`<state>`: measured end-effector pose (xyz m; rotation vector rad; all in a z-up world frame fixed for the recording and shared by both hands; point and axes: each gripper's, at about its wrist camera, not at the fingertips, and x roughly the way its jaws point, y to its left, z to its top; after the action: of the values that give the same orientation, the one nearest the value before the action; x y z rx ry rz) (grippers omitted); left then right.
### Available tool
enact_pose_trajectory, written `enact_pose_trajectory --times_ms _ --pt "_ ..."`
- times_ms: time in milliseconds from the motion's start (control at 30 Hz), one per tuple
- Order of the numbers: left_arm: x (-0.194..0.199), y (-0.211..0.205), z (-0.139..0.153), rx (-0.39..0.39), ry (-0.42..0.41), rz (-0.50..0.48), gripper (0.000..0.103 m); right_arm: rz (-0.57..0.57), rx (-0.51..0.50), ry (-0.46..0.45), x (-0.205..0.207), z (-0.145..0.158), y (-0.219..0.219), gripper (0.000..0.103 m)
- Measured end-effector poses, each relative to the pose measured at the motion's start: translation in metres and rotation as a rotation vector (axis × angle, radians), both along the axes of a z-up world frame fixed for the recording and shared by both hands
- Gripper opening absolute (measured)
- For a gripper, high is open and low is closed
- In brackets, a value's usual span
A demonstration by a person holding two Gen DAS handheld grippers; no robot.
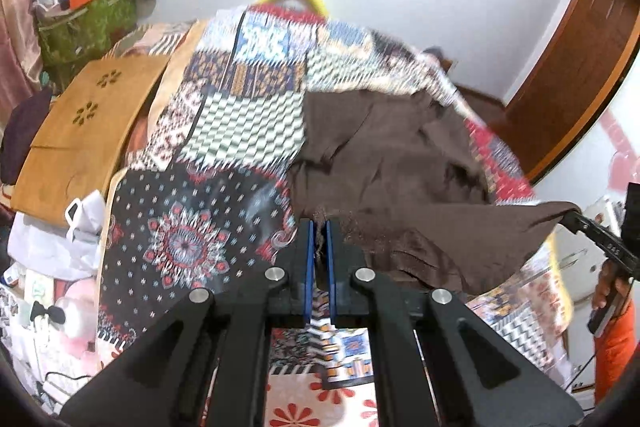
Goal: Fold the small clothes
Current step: 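Carry the held hem with both grippers over toward the collar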
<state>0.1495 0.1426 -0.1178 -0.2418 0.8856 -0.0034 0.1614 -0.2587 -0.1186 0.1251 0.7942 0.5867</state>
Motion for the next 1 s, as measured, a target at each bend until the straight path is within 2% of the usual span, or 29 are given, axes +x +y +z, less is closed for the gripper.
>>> enact_pose_trajectory --times_ms 100,200,433,733,1000 --pt "0.006 -0.004 0.018 0.035 -0.05 0.01 0.005 -0.018 0.008 -0.049 0.011 0.012 0.003 0.005" --pt "0.024 0.001 0.027 0.063 -0.073 0.038 0.005 -0.048 0.022 -0.06 0.027 0.016 0.001 0.005" --pt "0.079 0.023 0.026 0.006 -0.064 0.094 0.005 -0.09 0.006 -0.069 0.073 0.019 0.004 0.005" --pt "0.161 0.045 -0.004 0.002 -0.016 0.145 0.005 -0.12 -0.039 -0.03 0.146 0.012 0.016 0.005" --pt "0.23 0.065 -0.056 -0.016 0.071 0.169 0.005 -0.119 -0.078 0.076 0.218 -0.025 0.029 0.005"
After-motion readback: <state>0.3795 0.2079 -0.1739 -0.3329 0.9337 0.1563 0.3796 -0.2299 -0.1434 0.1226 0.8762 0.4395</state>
